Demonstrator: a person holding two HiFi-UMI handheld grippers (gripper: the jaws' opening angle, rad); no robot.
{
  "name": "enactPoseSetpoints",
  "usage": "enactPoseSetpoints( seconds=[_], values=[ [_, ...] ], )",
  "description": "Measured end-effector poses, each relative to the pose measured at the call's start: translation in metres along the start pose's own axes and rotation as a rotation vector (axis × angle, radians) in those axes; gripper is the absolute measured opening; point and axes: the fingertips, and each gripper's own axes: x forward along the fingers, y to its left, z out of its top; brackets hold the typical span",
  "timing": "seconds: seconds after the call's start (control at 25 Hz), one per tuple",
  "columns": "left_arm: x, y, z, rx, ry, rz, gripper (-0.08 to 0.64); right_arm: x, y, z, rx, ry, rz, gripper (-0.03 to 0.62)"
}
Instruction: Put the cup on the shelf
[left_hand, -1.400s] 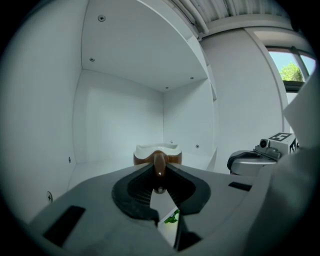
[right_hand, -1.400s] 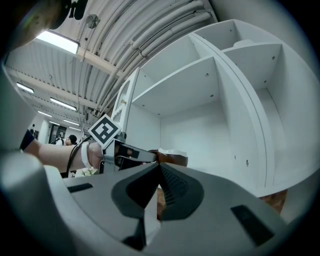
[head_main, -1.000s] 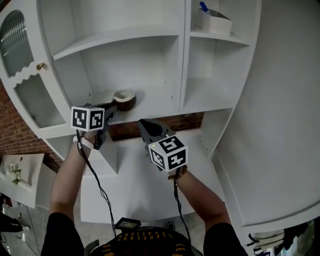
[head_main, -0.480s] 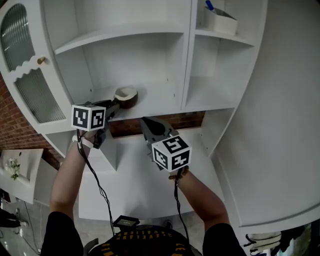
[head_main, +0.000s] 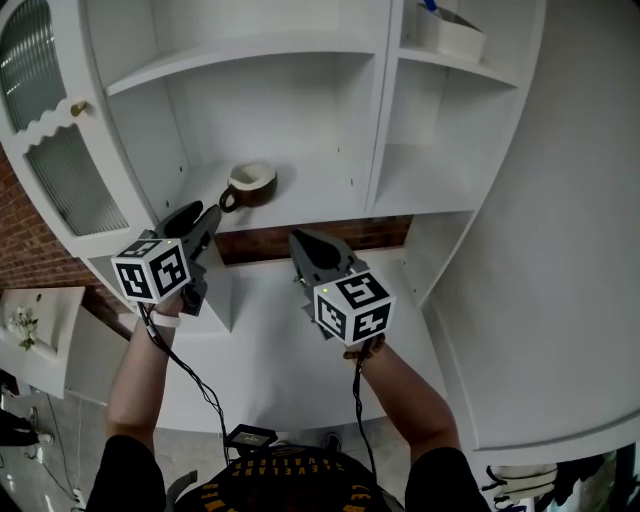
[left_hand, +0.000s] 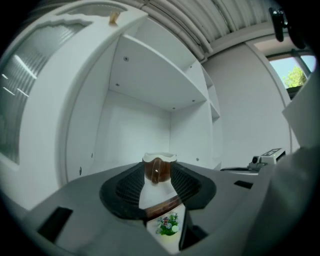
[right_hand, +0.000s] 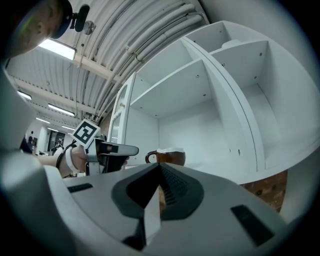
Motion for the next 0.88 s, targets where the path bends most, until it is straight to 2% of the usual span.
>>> enactPoseSetpoints(
  seconds=[0.08,0.2,0.28,0.36,0.52,0.64,0.76,0.88],
  values=[
    [-0.019,-0.007,0.003,0.001,-0.072,0.005,0.146,-0.004,0.0,-0.005,0.01,0.005,-0.001,0.006],
    [-0.05,-0.017,0.005,0.112,-0.168,0.036,0.146,-0.008,-0.001,-0.004,0.012,-0.002,-0.001,0.006],
    [-0.068,-0.023,-0.004,0.197,-0.184,0.049,0.146,-0.011,0.001,-0.002,0.0,-0.013,0.001,0.006],
    [-0.081,-0.031,-0.023,0.231,-0.169,0.05,0.146,-0.017,0.004,-0.005,-0.009,-0.019,0.001,0.006],
    [-0.103,-0.049,-0.054,0.244,-0.15,0.04,0.146,-0.029,0.015,-0.014,-0.035,-0.031,-0.005,0.006],
    [-0.118,-0.058,-0.068,0.251,-0.164,0.044,0.144,-0.038,0.027,-0.016,-0.097,-0.05,-0.015,0.006],
    [-0.132,-0.059,-0.085,0.192,-0.158,0.047,0.143,-0.049,0.04,-0.017,-0.159,-0.073,-0.02,0.006],
    [-0.143,-0.057,-0.1,0.15,-0.14,0.057,0.126,-0.062,0.048,-0.019,-0.182,-0.09,-0.035,0.006]
  ],
)
